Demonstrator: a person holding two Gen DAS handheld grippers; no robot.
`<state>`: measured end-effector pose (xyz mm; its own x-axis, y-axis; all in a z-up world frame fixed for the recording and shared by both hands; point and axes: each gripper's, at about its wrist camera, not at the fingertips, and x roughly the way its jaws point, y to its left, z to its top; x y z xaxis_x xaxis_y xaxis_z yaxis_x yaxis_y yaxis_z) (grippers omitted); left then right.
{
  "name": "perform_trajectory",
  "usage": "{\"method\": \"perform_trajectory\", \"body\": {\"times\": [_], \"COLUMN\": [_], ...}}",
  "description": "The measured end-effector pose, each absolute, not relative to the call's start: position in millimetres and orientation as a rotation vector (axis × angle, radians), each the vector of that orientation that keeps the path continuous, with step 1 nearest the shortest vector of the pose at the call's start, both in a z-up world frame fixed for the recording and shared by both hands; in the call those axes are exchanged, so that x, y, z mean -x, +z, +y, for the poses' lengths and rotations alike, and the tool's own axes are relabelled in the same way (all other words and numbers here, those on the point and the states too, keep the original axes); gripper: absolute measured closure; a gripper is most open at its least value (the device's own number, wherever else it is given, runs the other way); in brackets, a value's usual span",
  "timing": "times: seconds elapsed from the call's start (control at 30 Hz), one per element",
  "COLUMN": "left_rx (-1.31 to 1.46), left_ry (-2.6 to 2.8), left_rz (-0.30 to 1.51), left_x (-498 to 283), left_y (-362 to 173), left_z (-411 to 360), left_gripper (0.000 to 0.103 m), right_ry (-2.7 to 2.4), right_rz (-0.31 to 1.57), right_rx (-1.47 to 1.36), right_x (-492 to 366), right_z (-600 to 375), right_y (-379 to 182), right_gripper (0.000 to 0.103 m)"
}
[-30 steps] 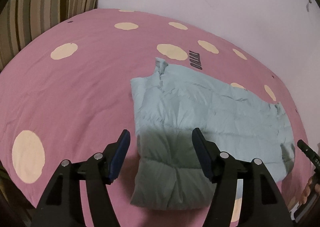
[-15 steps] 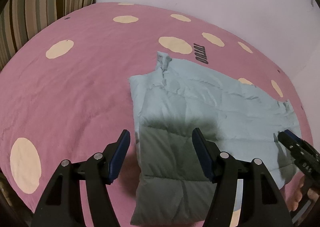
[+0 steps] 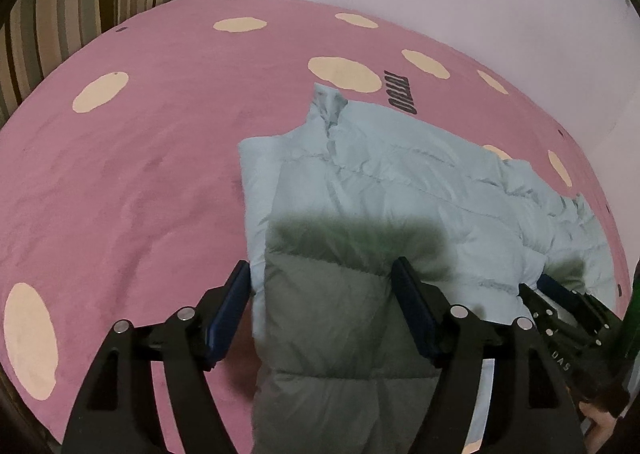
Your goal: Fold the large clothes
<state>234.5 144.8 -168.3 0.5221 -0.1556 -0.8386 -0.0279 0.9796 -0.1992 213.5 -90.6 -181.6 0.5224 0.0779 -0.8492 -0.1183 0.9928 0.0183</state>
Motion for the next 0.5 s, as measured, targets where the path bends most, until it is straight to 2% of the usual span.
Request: {"method": "perform_trajectory", "body": {"times": [0.37,0.5], "left_rx": [0.236,0.266], "left_ry": [-0.113,-0.140], "left_rz": [1.083,1.096], "left_x": [-248.9,-253.5], "left_y": [-189.2,-198.3], "left_z": [147.3,151.4], "left_gripper": [0.024,0.024], "right_ry": [0.120,0.119], "right_rz": [1.004,1.003], "right_rx": [0.045,0.046], "right_x": [-211.4,-210.9], "right_z": [-90.3,-90.4], "right_y": [-184.5,-184.5], "right_gripper": [0.055,0.055]}}
